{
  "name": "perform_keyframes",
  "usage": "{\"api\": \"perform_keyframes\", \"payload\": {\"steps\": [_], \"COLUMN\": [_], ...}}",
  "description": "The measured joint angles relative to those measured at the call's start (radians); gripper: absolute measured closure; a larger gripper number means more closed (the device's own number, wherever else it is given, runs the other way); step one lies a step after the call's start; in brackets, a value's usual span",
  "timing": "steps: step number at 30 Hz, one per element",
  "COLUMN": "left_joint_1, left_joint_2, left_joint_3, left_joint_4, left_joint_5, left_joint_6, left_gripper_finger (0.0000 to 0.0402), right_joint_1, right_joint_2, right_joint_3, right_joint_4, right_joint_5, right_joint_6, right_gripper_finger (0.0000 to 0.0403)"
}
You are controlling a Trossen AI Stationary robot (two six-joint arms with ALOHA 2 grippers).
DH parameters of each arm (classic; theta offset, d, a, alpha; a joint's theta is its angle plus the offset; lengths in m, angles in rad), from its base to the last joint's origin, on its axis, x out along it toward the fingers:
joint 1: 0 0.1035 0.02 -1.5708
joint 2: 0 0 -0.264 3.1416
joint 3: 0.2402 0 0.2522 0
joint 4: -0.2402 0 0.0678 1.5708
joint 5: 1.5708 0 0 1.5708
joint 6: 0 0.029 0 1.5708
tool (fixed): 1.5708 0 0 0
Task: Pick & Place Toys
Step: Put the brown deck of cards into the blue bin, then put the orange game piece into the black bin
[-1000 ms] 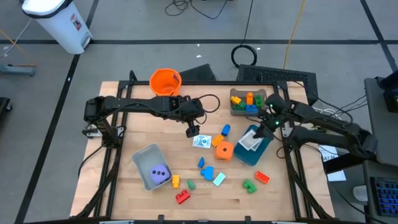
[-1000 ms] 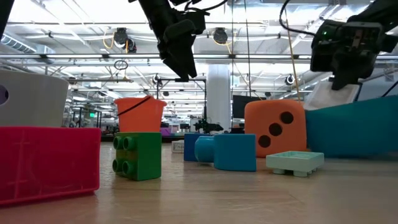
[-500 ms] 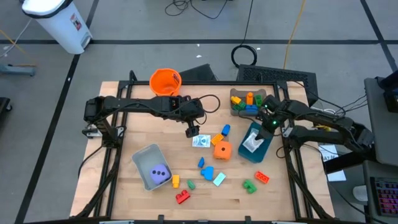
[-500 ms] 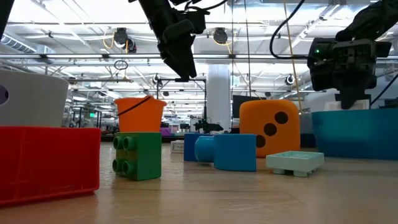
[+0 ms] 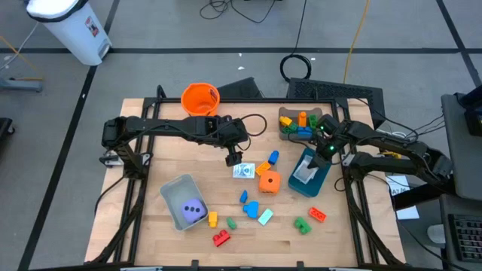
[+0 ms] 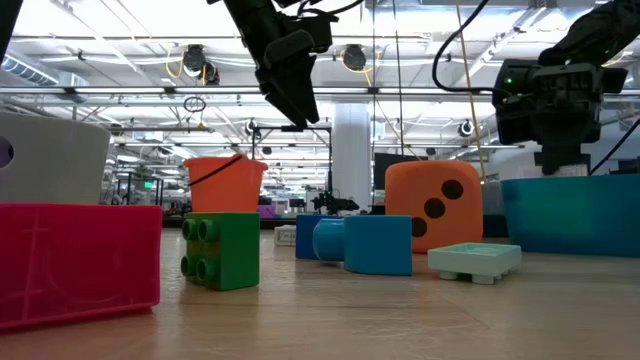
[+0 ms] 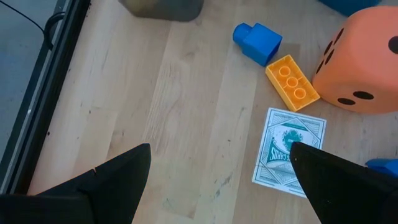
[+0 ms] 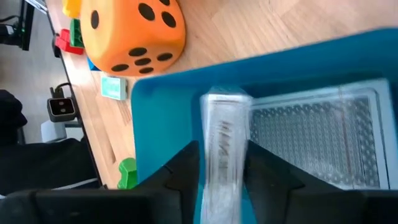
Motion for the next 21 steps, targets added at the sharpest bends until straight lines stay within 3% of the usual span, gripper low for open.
{"api": "perform_keyframes", "payload": {"steps": [11,18,21], "left_joint_1": [0.0,0.0,0.0], "left_joint_2": [0.0,0.0,0.0], "left_joint_3": [0.0,0.0,0.0], "left_joint_4": [0.001,0.001,0.001], "left_joint_5": [0.0,-0.002,-0.003], "left_joint_6": [0.005,0.025,0.027], "left_gripper_finger": [0.0009,0.0009,0.0009], "right_joint_1": [0.0,0.0,0.0], "right_joint_2": [0.0,-0.001,-0.005], "right_joint_3": [0.023,0.176,0.237], "right_joint_4": [0.009,0.024,0.147], "right_joint_5": [-0.003,-0.004,-0.01], "right_joint_6": [0.0,0.0,0.006], "right_gripper_finger": [0.0228,0.0218,0.0218]}}
